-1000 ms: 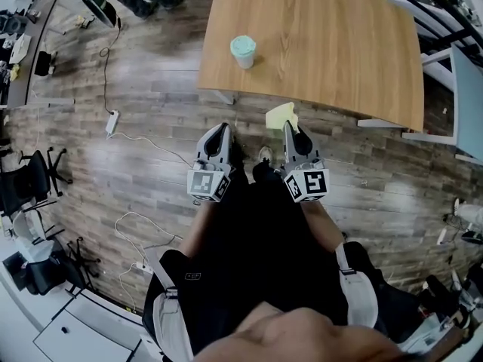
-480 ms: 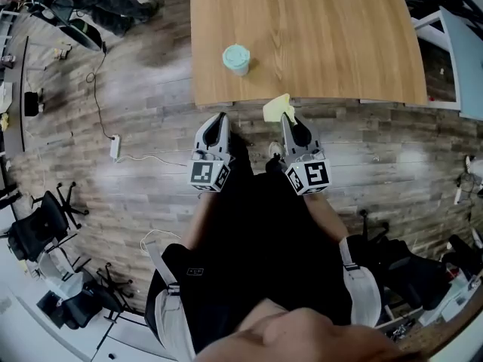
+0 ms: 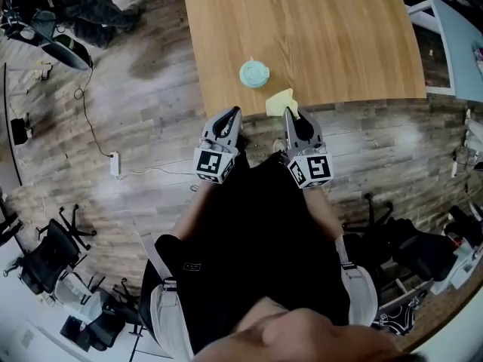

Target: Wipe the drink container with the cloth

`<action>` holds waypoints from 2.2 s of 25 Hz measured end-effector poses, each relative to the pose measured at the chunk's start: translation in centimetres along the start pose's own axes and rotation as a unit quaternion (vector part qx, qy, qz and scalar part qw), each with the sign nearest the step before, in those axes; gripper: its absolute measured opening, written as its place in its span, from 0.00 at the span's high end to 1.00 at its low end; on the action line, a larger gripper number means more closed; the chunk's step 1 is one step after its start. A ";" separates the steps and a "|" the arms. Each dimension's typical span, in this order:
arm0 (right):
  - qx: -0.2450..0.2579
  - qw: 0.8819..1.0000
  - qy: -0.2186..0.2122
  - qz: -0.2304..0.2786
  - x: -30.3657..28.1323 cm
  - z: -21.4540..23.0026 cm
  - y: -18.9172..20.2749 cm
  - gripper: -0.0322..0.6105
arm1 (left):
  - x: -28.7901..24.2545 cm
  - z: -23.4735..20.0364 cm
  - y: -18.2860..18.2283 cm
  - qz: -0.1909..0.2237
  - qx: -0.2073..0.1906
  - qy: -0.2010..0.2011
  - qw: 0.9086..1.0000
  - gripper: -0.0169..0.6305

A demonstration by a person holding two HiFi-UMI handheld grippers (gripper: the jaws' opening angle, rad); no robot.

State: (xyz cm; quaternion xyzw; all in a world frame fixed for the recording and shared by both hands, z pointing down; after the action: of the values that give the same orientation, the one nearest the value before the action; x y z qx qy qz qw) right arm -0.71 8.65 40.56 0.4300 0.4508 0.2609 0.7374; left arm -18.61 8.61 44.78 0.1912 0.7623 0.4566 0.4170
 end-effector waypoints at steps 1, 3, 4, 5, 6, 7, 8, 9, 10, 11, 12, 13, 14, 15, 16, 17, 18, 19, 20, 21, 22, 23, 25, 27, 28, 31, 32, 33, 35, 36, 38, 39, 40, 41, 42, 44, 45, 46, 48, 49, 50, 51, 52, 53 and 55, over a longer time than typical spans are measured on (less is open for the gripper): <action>-0.003 1.000 0.006 -0.004 -0.5 -0.1 -0.1 0.88 | -0.6 -0.6 -0.1 -0.006 -0.009 0.009 1.000 0.93; -0.004 1.000 0.019 -0.010 -1.4 -0.2 -0.3 0.88 | -1.7 -1.7 -0.1 -0.017 -0.019 0.024 0.999 0.93; -0.003 1.000 0.024 -0.011 -1.8 -0.2 -0.4 0.88 | -2.3 -2.1 -0.2 -0.021 -0.019 0.029 0.999 0.93; -0.003 1.000 0.029 -0.012 -2.0 0.0 -0.5 0.88 | -2.9 -2.4 -0.2 -0.025 -0.019 0.034 0.999 0.93; -0.004 0.999 0.031 -0.013 -2.0 0.3 -0.5 0.88 | -3.4 -2.4 -0.2 -0.029 -0.017 0.038 0.999 0.93; -0.005 0.999 0.032 -0.016 -2.0 0.7 -0.5 0.88 | -3.9 -2.2 -0.1 -0.034 -0.014 0.041 0.998 0.93; -0.005 0.999 0.030 -0.019 -1.9 1.2 -0.4 0.88 | -4.5 -1.9 -0.1 -0.038 -0.010 0.044 0.998 0.93; -0.002 0.999 0.027 -0.023 -1.9 1.8 -0.4 0.88 | -5.1 -1.6 -0.1 -0.043 -0.006 0.046 0.998 0.93; 0.002 0.999 0.023 -0.028 -2.1 2.4 -0.5 0.88 | -5.8 -1.4 -0.1 -0.048 -0.003 0.045 0.998 0.93; 0.005 0.999 0.017 -0.034 -2.5 3.0 -0.4 0.88 | -6.5 -1.4 -0.1 -0.054 -0.001 0.043 0.998 0.93; 0.007 0.999 0.010 -0.040 -3.0 3.6 -0.4 0.88 | -7.2 -1.4 -0.1 -0.060 0.001 0.039 0.997 0.93; 0.008 0.999 0.001 -0.046 -3.5 4.1 -0.4 0.88 | -7.9 -1.5 -0.2 -0.067 0.002 0.035 0.997 0.93; 0.008 0.999 -0.009 -0.052 -4.1 4.6 -0.4 0.88 | -8.5 -1.6 -0.2 -0.073 0.002 0.031 0.997 0.93; 0.008 0.998 -0.020 -0.057 -4.5 5.1 -0.4 0.88 | -9.0 -1.6 -0.2 -0.079 0.003 0.025 0.997 0.93; 0.009 0.998 -0.030 -0.062 -5.0 5.6 -0.4 0.88 | -9.4 -1.6 -0.2 -0.084 0.006 0.020 0.996 0.93; 0.009 0.997 -0.040 -0.067 -5.5 6.0 -0.5 0.88 | -9.7 -1.7 -0.1 -0.089 0.009 0.013 0.996 0.93; 0.008 0.996 -0.050 -0.071 -5.9 6.4 -0.5 0.88 | -10.0 -1.8 0.0 -0.093 0.015 0.008 0.995 0.93; 0.008 0.995 -0.059 -0.075 -6.4 6.8 -0.6 0.88 | -10.4 -1.9 0.2 -0.097 0.023 0.003 0.995 0.93; 0.009 0.994 -0.068 -0.079 -6.8 7.1 -0.7 0.88 | -10.8 -2.0 0.4 -0.100 0.033 -0.001 0.994 0.93; 0.011 0.993 -0.078 -0.084 -7.4 7.5 -0.8 0.88 | -11.3 -2.0 0.6 -0.103 0.043 -0.004 0.994 0.93; 0.012 0.992 -0.088 -0.088 -7.9 7.8 -0.8 0.88 | -11.7 -2.1 0.7 -0.107 0.052 -0.007 0.993 0.93; 0.013 0.991 -0.098 -0.093 -8.5 8.1 -0.8 0.88 | -12.1 -2.2 0.9 -0.110 0.059 -0.011 0.992 0.93; 0.017 0.987 -0.119 -0.105 -9.8 8.4 -0.7 0.88 | -12.6 -2.6 1.1 -0.118 0.068 -0.018 0.991 0.93; 0.022 0.983 -0.140 -0.118 -10.9 8.5 -0.5 0.88 | -12.9 -2.8 1.1 -0.119 0.073 -0.026 0.990 0.93; 0.025 0.981 -0.149 -0.124 -11.3 8.6 -0.5 0.88 | -13.0 -2.8 1.1 -0.118 0.072 -0.030 0.990 0.93; 0.028 0.974 -0.178 -0.137 -12.1 8.6 -0.1 0.88 | -13.1 -2.6 1.0 -0.118 0.074 -0.042 0.989 0.93; 0.028 0.972 -0.187 -0.142 -12.4 8.5 0.1 0.88 | -13.1 -2.6 0.9 -0.117 0.077 -0.045 0.989 0.93; 0.030 0.969 -0.196 -0.146 -12.8 8.4 0.3 0.88 | -13.1 -2.7 0.7 -0.116 0.079 -0.048 0.989 0.93; 0.032 0.964 -0.214 -0.154 -13.6 8.2 0.6 0.88 | -13.2 -2.9 0.5 -0.113 0.081 -0.052 0.989 0.93; 0.032 0.961 -0.222 -0.159 -13.9 8.2 0.7 0.88 | -13.2 -3.0 0.4 -0.112 0.083 -0.053 0.989 0.93; 0.028 0.956 -0.239 -0.169 -14.4 8.1 1.0 0.88 | -13.1 -2.9 0.3 -0.111 0.091 -0.055 0.988 0.93; 0.025 0.953 -0.247 -0.175 -14.6 8.1 1.2 0.88 | -13.1 -2.9 0.3 -0.110 0.096 -0.056 0.988 0.93; 0.021 0.950 -0.254 -0.181 -14.8 8.1 1.4 0.88 | -13.0 -2.8 0.3 -0.109 0.099 -0.058 0.987 0.93; 0.018 0.947 -0.261 -0.188 -15.0 8.1 1.7 0.88 | -13.0 -2.8 0.2 -0.109 0.100 -0.060 0.987 0.93; 0.015 0.944 -0.266 -0.194 -15.2 8.0 1.9 0.88 | -12.9 -2.8 0.3 -0.109 0.100 -0.062 0.987 0.93; 0.016 0.938 -0.277 -0.206 -15.7 7.8 2.6 0.88 | -12.8 -3.0 0.4 -0.110 0.101 -0.067 0.987 0.93; 0.020 0.935 -0.282 -0.212 -15.8 7.7 3.0 0.88 | -12.8 -3.0 0.4 -0.110 0.102 -0.067 0.986 0.93; 0.025 0.932 -0.287 -0.219 -16.0 7.6 3.4 0.88 | -12.8 -3.1 0.5 -0.109 0.104 -0.067 0.986 0.93; 0.039 0.926 -0.295 -0.231 -16.2 7.4 4.1 0.88 | -12.8 -3.1 0.5 -0.108 0.108 -0.067 0.986 0.93; 0.049 0.924 -0.297 -0.237 -16.3 7.2 4.4 0.88 | -12.7 -3.1 0.5 -0.108 0.110 -0.067 0.986 0.93; 0.057 0.921 -0.300 -0.241 -16.4 7.0 4.6 0.88 | -12.7 -3.1 0.6 -0.109 0.114 -0.066 0.985 0.93; 0.062 0.919 -0.303 -0.246 -16.5 6.8 4.8 0.88 | -12.7 -3.2 0.6 -0.108 0.119 -0.065 0.985 0.93; 0.065 0.916 -0.306 -0.250 -16.7 6.7 5.1 0.88 | -12.7 -3.4 0.5 -0.108 0.121 -0.064 0.985 0.93; 0.066 0.914 -0.309 -0.254 -17.1 6.6 5.4 0.88 | -12.8 -3.6 0.5 -0.107 0.121 -0.064 0.985 0.93; 0.067 0.912 -0.310 -0.260 -17.7 6.5 6.0 0.88 | -12.9 -3.9 0.6 -0.108 0.118 -0.064 0.985 0.93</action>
State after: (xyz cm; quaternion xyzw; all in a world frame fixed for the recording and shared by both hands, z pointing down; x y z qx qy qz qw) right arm -2.96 -4.67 55.03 0.4054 0.3119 -0.1172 0.8513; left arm -14.38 -1.87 52.12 0.1845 0.7989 0.3022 0.4863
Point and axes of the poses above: the fingertips, and each gripper's own axes: x backward along the fingers, z to its right, y out of its underside, the point moved 4 cm from there along x, backward along the fingers, and after that the axes turned 15 degrees about -z, right-handed, at the moved point
